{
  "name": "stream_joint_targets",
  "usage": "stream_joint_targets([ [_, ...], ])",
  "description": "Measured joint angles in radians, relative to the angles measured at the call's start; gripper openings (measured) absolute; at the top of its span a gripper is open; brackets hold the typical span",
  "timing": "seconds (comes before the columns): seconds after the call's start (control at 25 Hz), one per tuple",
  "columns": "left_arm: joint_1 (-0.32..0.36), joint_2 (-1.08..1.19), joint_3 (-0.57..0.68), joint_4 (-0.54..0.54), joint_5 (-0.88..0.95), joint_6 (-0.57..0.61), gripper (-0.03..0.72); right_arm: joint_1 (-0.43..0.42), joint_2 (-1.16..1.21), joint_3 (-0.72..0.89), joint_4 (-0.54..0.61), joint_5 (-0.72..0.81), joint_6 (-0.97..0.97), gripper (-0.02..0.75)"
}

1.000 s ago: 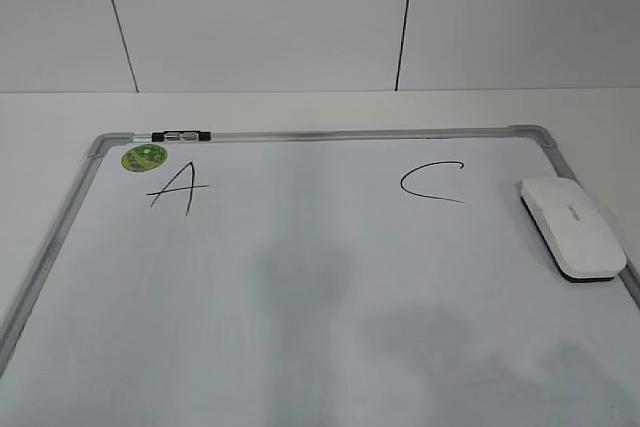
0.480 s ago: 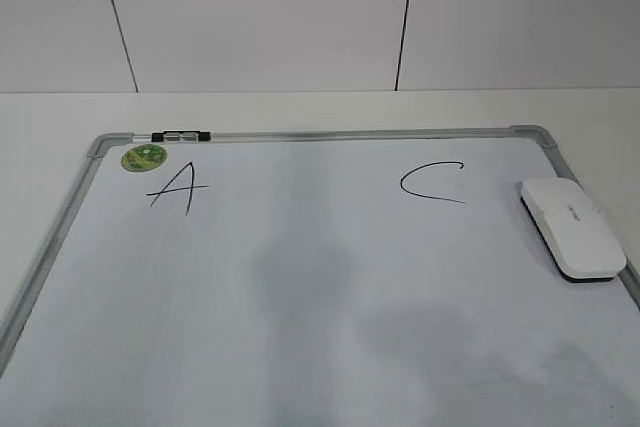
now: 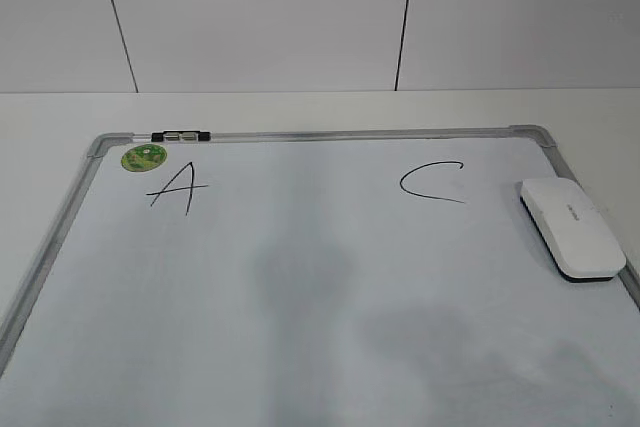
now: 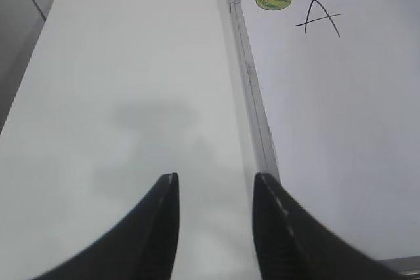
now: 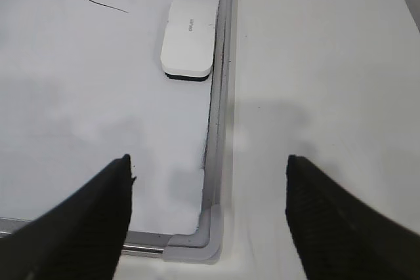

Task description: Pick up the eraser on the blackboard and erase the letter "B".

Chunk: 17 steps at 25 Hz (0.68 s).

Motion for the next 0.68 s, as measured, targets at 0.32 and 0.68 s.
stream_joint_targets([
  [0.32,0.000,0.000,0.000,0.000,0.000,0.000,0.286,0.000,0.000,0.000,0.000,0.000,0.002,0.584],
  [0.68,0.000,0.000,0.000,0.000,0.000,0.000,0.286,0.000,0.000,0.000,0.000,0.000,0.002,0.584],
])
